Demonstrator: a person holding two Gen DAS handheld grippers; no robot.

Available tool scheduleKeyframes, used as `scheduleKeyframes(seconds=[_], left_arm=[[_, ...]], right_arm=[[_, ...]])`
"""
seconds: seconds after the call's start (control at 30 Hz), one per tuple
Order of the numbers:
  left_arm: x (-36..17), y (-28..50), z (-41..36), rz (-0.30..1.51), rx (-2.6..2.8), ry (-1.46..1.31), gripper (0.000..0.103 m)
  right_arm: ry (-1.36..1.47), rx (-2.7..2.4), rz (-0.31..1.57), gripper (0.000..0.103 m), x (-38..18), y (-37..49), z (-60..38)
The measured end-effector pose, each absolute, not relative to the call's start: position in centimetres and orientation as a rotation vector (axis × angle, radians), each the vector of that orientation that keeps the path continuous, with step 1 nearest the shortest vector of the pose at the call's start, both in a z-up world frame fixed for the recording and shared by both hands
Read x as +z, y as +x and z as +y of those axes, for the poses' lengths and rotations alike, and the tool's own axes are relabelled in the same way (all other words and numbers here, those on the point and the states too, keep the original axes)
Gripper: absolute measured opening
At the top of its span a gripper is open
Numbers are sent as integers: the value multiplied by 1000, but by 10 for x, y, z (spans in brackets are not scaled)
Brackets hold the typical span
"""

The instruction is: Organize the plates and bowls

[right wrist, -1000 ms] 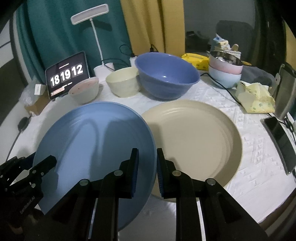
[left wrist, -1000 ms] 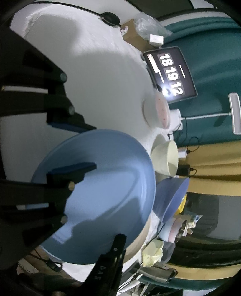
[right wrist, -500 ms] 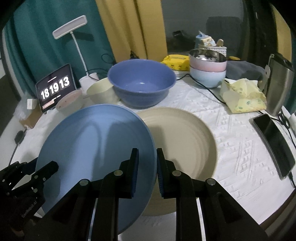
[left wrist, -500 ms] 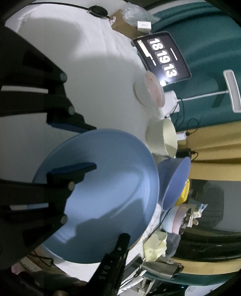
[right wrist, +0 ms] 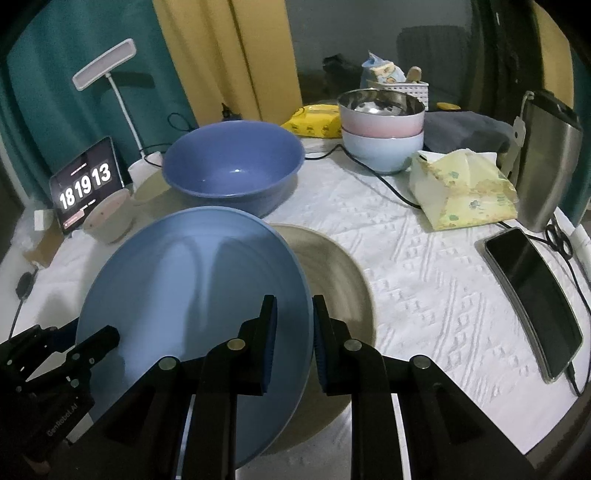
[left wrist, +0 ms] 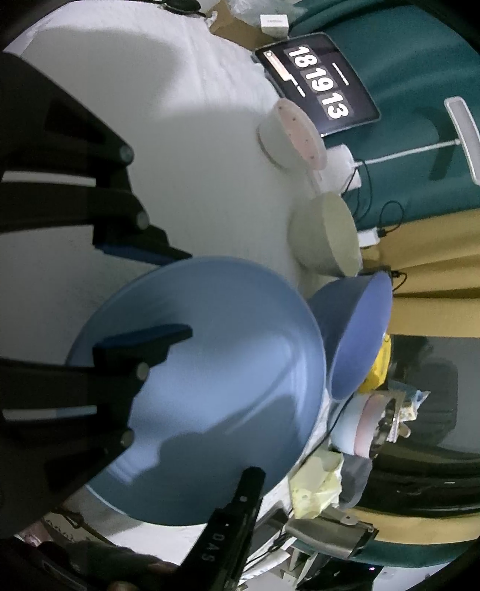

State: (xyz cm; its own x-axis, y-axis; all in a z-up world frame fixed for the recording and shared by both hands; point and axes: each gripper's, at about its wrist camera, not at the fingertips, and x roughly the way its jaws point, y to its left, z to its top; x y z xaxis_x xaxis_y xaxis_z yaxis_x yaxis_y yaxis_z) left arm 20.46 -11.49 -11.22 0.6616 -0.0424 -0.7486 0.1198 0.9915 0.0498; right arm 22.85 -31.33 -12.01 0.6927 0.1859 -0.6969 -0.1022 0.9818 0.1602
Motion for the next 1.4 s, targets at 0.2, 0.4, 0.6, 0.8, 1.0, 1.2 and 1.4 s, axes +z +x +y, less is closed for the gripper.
scheduleKeyframes(seconds=[0.2, 0.4, 0.6, 0.8, 1.0, 1.2, 1.4], left_arm=[[-117, 216, -125, 857, -106, 108, 33], [-122, 226, -134, 873, -116, 116, 33], [-128, 232, -139, 892, -117, 114, 34], [-133, 237, -141, 914, -105, 118, 35], [-134, 239, -143, 912, -97, 132, 35], [-134, 237, -142, 921, -93, 138, 36], [-127, 234, -137, 894, -80, 124, 36]], right_arm=[[120, 149, 797, 20, -124, 238, -325], [129, 142, 807, 20, -128, 246, -333], [140, 143, 814, 21, -131, 251, -340], [149, 153, 814, 21, -132, 251, -341], [147, 162, 812, 25, -131, 250, -340], [138, 169, 782, 38, -124, 246, -338], [113, 134, 734, 47, -113, 241, -340]])
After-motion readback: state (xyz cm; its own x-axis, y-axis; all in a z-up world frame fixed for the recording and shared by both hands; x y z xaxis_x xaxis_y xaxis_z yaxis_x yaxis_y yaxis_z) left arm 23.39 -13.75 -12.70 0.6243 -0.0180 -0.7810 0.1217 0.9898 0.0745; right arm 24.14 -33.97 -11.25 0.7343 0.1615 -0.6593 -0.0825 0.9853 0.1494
